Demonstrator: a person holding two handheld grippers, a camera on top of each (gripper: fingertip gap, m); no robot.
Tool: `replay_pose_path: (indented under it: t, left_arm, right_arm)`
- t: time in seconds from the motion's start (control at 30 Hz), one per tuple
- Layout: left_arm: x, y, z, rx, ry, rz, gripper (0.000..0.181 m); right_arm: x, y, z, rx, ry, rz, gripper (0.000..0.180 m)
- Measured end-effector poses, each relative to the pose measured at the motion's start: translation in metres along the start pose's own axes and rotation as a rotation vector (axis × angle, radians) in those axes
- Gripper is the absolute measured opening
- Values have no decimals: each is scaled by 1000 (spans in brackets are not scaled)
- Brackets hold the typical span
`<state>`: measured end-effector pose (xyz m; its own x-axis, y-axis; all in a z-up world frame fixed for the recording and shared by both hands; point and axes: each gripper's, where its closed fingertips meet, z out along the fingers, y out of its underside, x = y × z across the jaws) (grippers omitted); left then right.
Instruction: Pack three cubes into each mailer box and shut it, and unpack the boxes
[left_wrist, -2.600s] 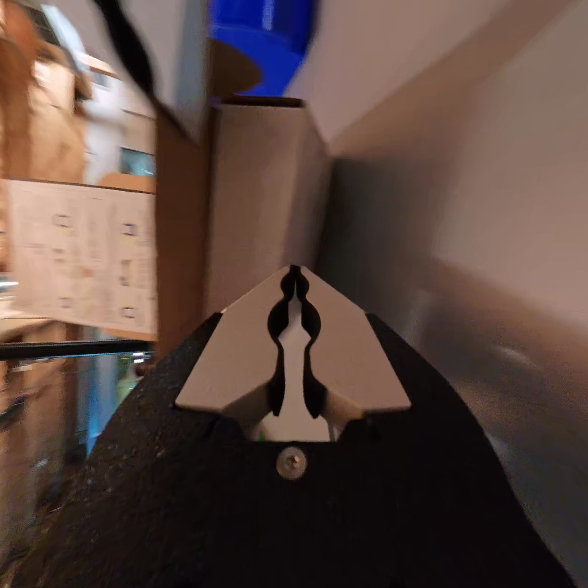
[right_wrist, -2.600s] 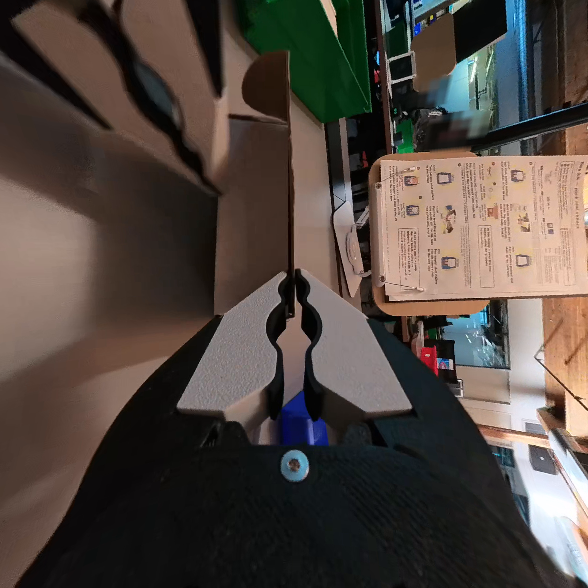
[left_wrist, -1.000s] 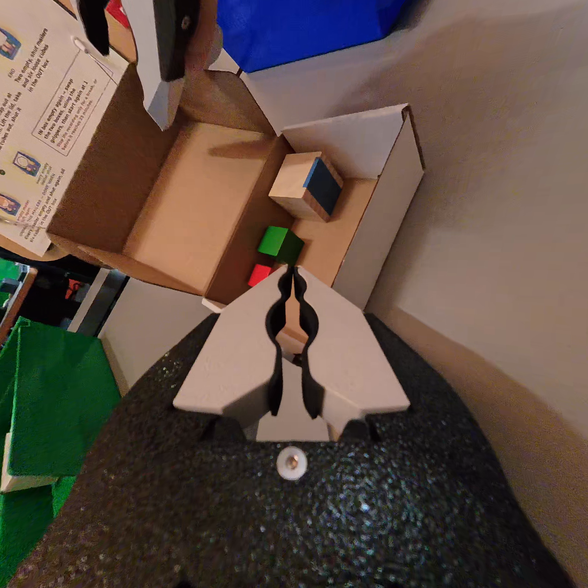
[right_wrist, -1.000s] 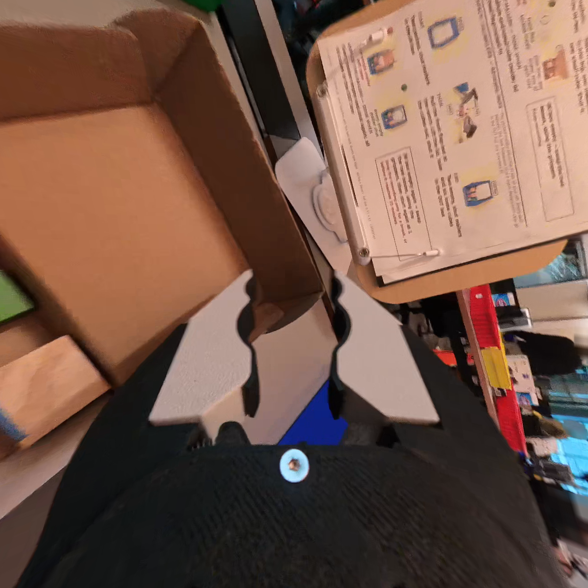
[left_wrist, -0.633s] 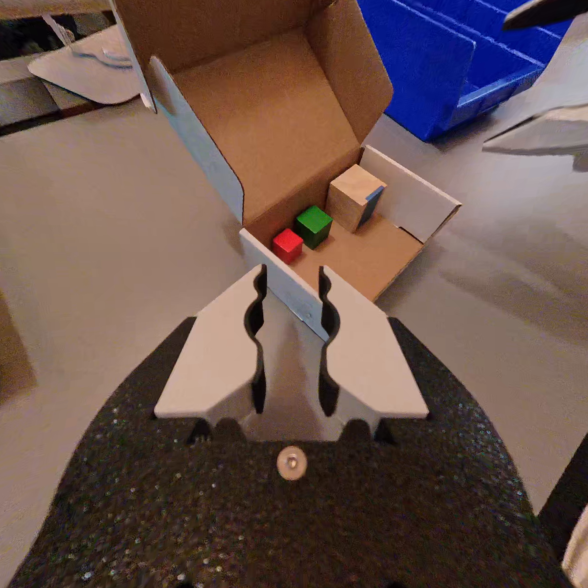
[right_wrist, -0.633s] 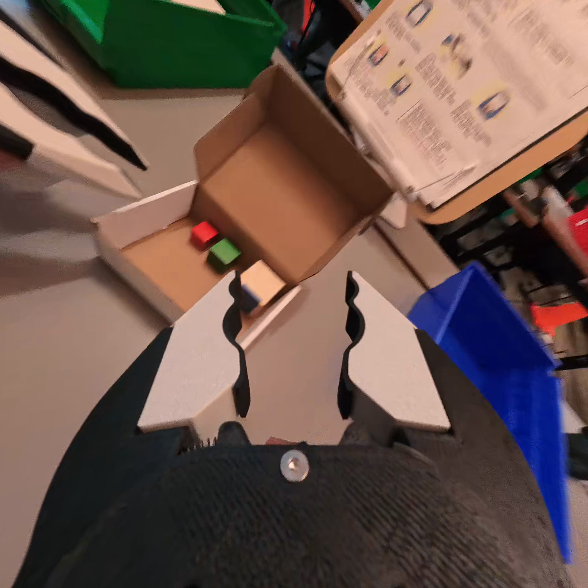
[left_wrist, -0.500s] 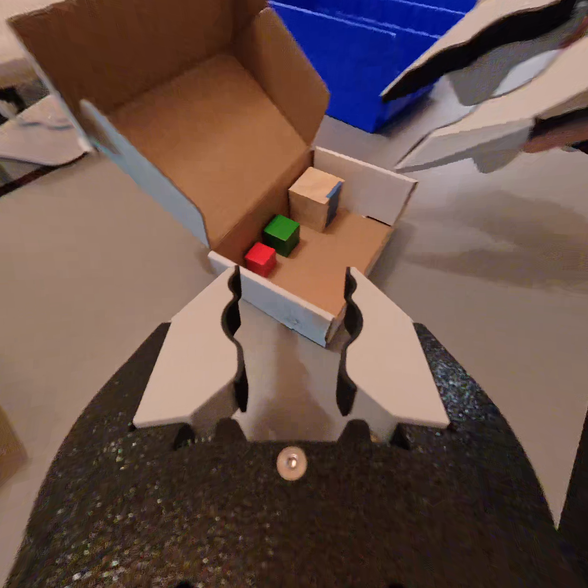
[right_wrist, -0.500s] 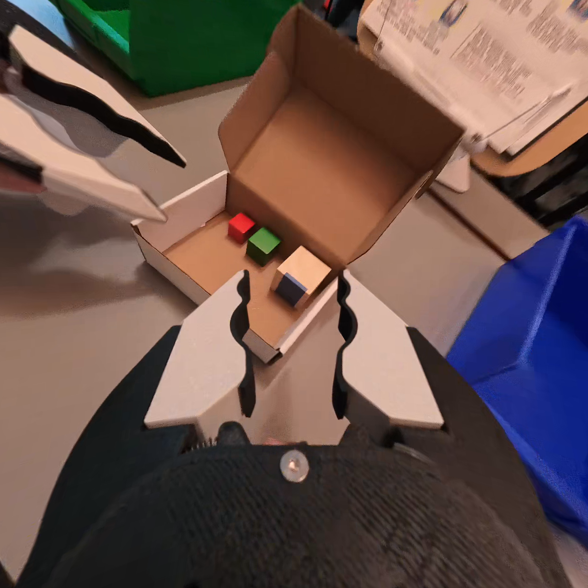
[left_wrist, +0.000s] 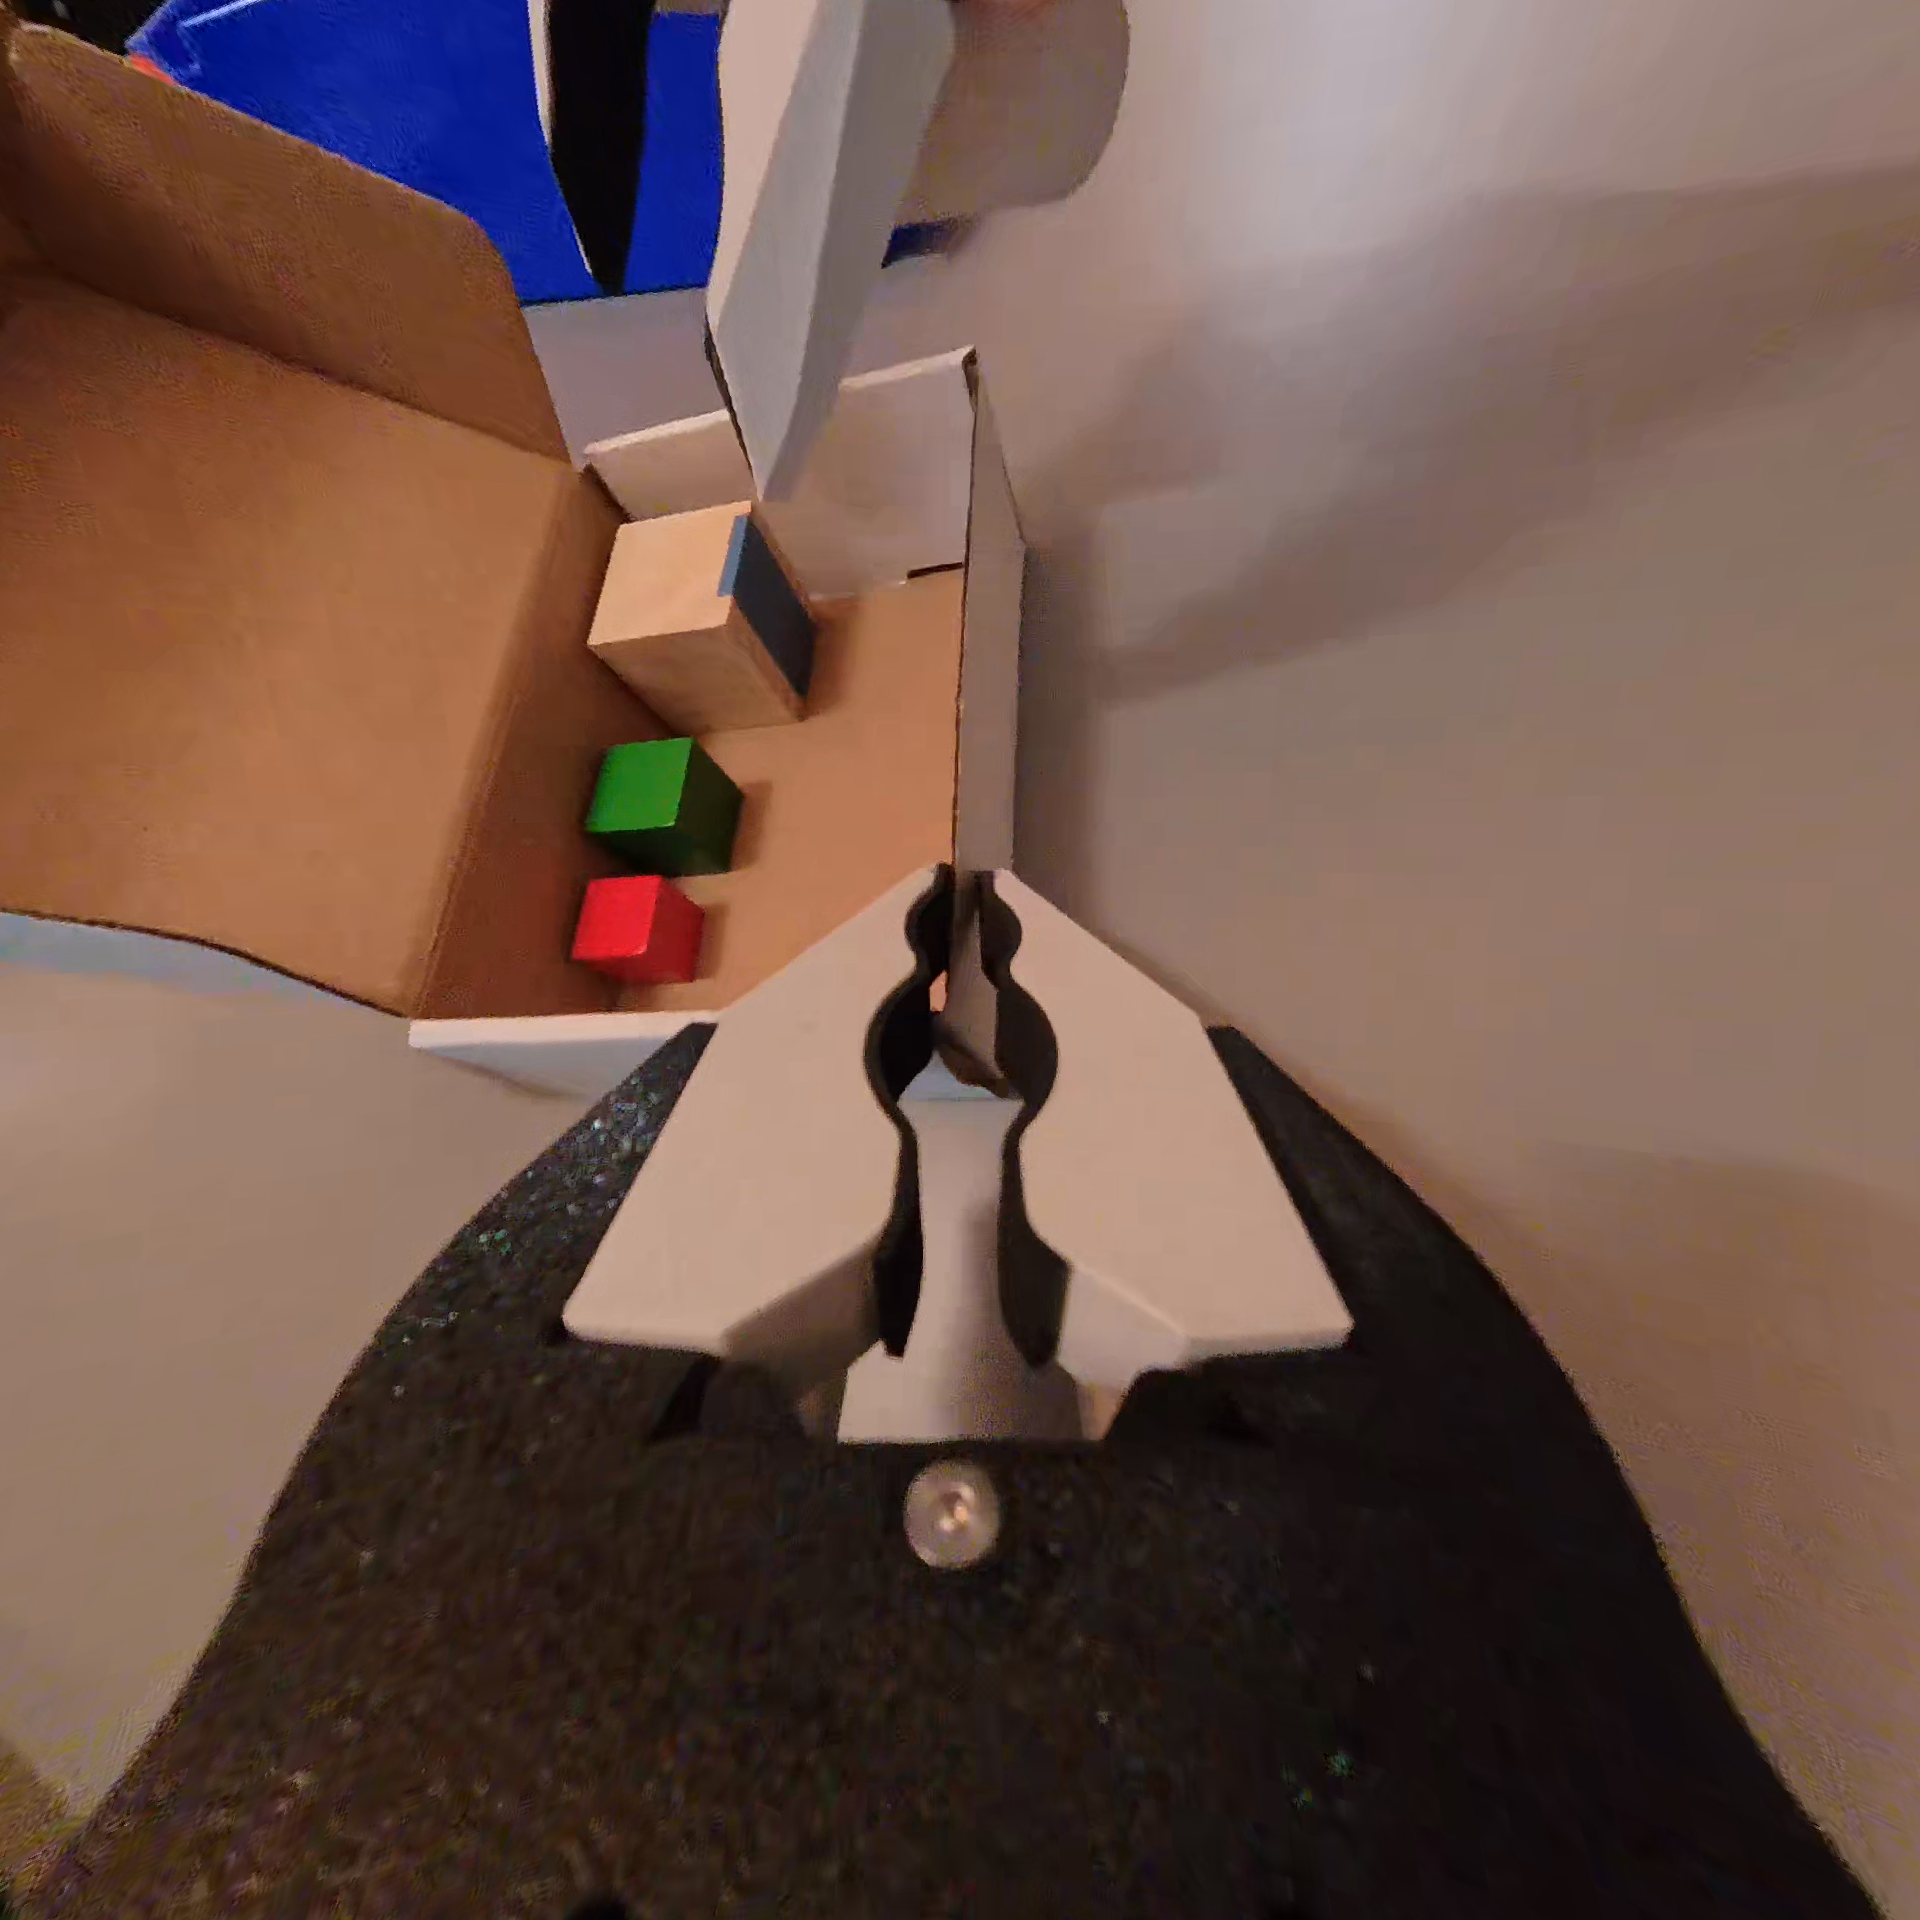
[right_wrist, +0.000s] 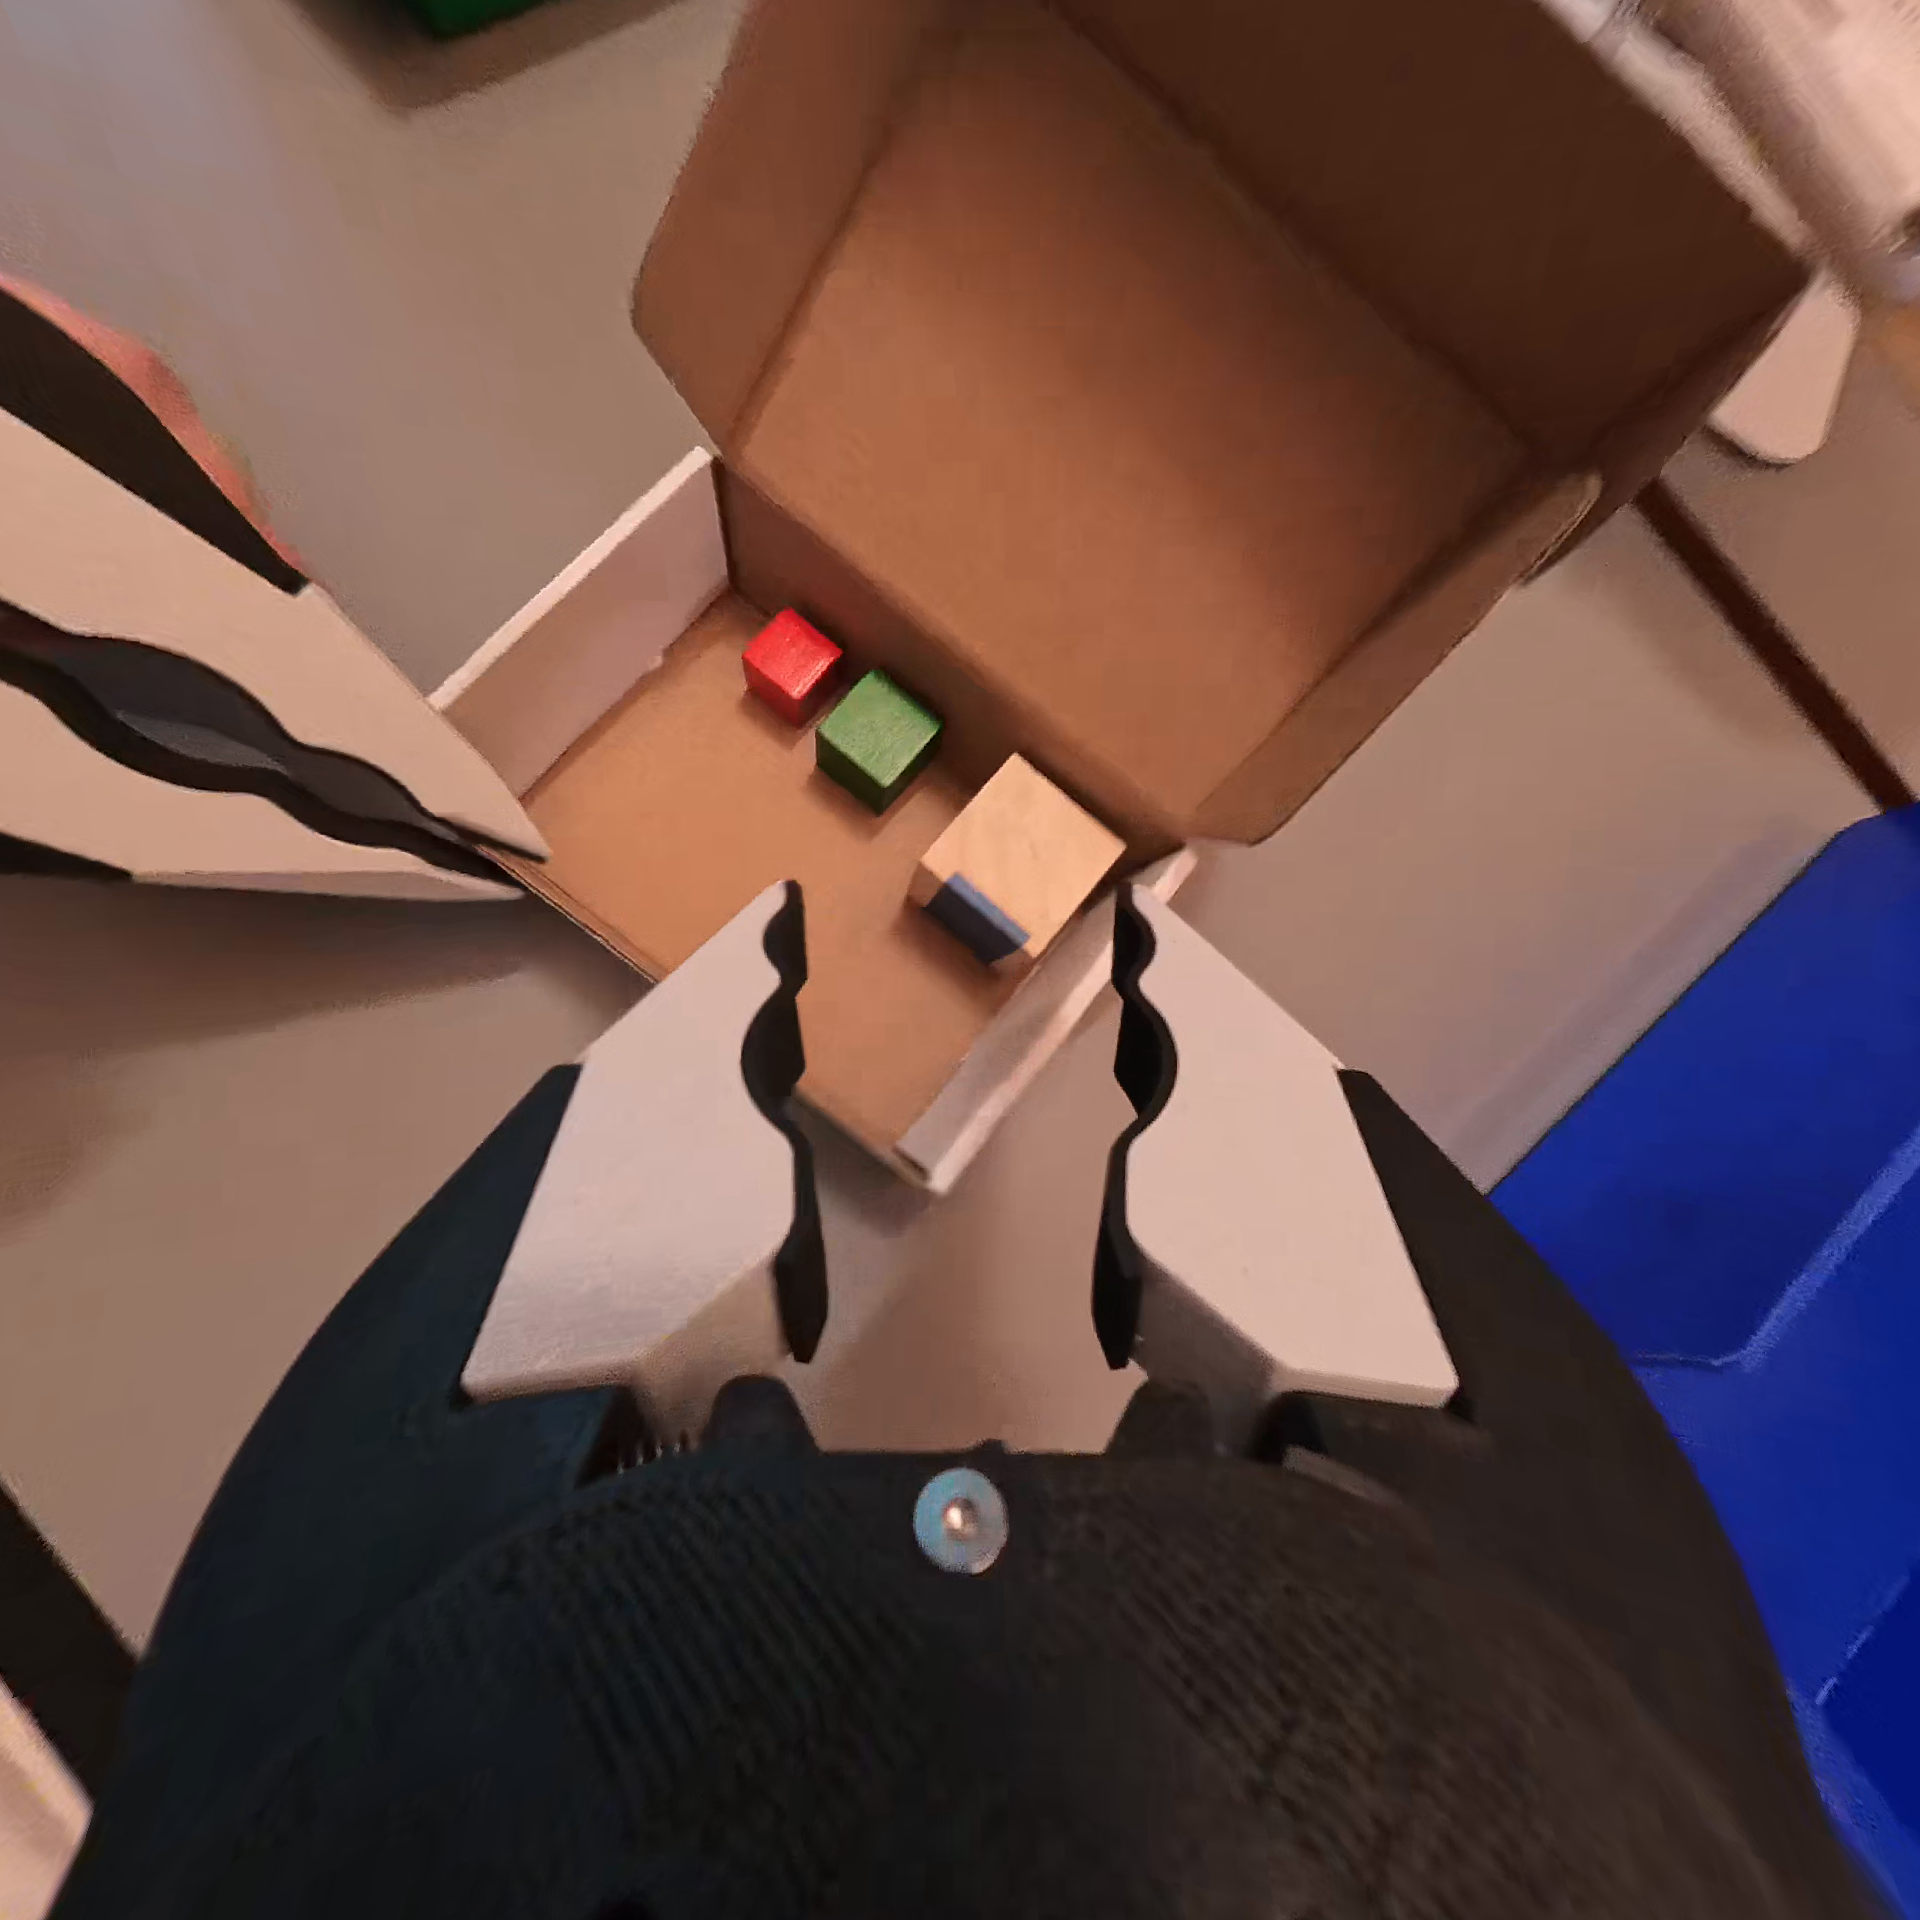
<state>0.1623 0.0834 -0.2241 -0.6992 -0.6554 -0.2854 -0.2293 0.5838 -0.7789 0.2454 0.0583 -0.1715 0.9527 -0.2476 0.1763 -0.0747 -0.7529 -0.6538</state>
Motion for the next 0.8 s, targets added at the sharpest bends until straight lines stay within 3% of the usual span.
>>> replay_pose_path:
  t: [0.1,0.23,0.4,0.7,0.8]
  left_arm:
    - [-1,-4,7,8,-24,-67,0]
    - [0,-8,9,16,-43,-54,0]
    - [0,-8,10,28,-41,-54,0]
    - [-1,-8,11,39,-45,-46,1]
    - [-2,-9,11,45,-49,-48,1]
  right_arm:
    - [-1,2,14,-95,-12,18,71]
    - [14,-9,35,-129,29,135,62]
    - [12,-5,61,-258,-36,245,57]
    - [25,0,68,-381,-2,351,42]
    - [24,0,70,-419,7,340,46]
